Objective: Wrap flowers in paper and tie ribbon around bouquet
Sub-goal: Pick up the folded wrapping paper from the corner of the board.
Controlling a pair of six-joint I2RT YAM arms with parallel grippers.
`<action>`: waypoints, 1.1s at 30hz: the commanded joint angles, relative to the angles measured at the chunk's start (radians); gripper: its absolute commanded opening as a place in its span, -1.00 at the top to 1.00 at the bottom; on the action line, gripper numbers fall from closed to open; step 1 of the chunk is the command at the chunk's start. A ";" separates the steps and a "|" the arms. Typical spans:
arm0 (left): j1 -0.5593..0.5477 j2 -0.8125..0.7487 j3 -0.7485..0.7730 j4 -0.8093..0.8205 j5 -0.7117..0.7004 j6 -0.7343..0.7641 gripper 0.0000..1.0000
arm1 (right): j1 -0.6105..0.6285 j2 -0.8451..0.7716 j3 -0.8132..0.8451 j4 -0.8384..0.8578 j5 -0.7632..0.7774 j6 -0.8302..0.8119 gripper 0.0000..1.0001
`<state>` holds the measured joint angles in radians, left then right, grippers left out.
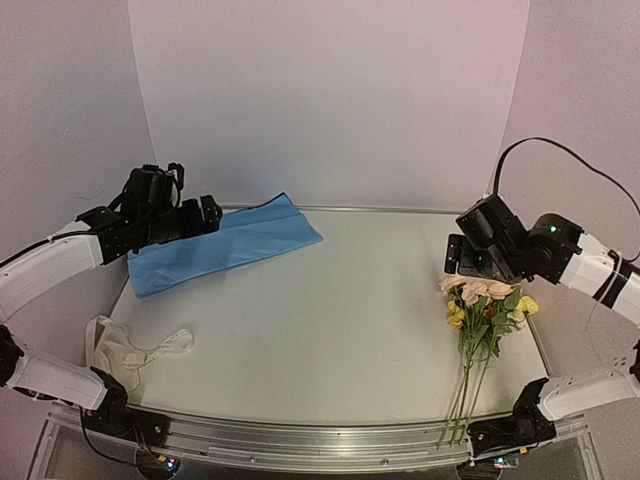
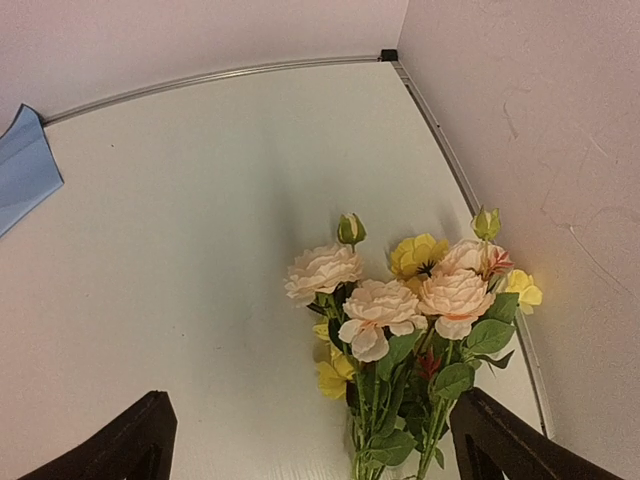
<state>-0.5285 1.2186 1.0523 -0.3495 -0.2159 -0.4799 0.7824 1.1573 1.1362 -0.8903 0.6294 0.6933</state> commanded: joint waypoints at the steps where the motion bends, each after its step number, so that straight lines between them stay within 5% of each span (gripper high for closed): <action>1: 0.006 0.009 0.045 -0.021 -0.075 0.015 -0.99 | 0.004 0.030 0.086 -0.024 -0.013 0.003 -0.97; 7: 0.109 0.052 0.056 -0.038 -0.015 -0.011 -0.99 | 0.001 0.100 0.119 -0.025 -0.071 -0.043 -0.97; 24: 0.622 0.328 0.028 -0.017 0.093 -0.079 -0.99 | -0.012 0.303 0.172 0.105 -0.318 -0.094 -0.97; 33: 0.713 0.437 -0.008 0.080 0.156 -0.091 -0.99 | -0.016 0.307 0.130 0.153 -0.367 -0.106 -0.97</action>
<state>0.1594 1.6319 1.0649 -0.3616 -0.1222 -0.5563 0.7731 1.4696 1.2812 -0.7807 0.2844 0.6009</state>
